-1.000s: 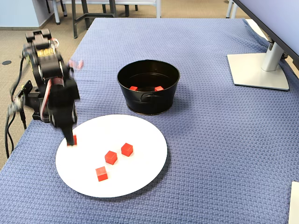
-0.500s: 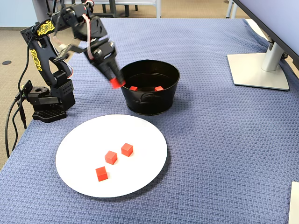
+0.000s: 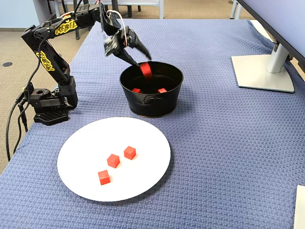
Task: Pick up the red cubes from the white plate and place them in the black recipient
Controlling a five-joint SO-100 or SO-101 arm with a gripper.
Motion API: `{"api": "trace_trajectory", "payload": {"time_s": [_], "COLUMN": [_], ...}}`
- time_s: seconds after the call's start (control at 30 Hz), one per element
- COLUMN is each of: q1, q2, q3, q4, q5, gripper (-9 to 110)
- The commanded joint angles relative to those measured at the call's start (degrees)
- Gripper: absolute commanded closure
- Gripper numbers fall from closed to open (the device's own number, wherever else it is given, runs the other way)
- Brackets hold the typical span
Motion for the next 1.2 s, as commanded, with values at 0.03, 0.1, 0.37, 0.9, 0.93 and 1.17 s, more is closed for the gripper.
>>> {"api": "trace_trajectory", "payload": {"time_s": [0.03, 0.1, 0.37, 0.9, 0.93, 1.17], "q1": [2.5, 6.9, 29.4, 49.7, 50.9, 56.8], "q2": [5.3, 7.4, 10.6, -12.2, -12.4, -12.0], "q3": [-5.5, -7.0, -5.3, 3.9, 4.3, 11.8], "q4": [4.3, 6.8, 12.4, -13.4, -16.3, -31.2], "q5": [-5.7, -6.2, -21.7, -60.5, -64.0, -83.4], "gripper": [64, 71, 76, 76, 76, 76]}}
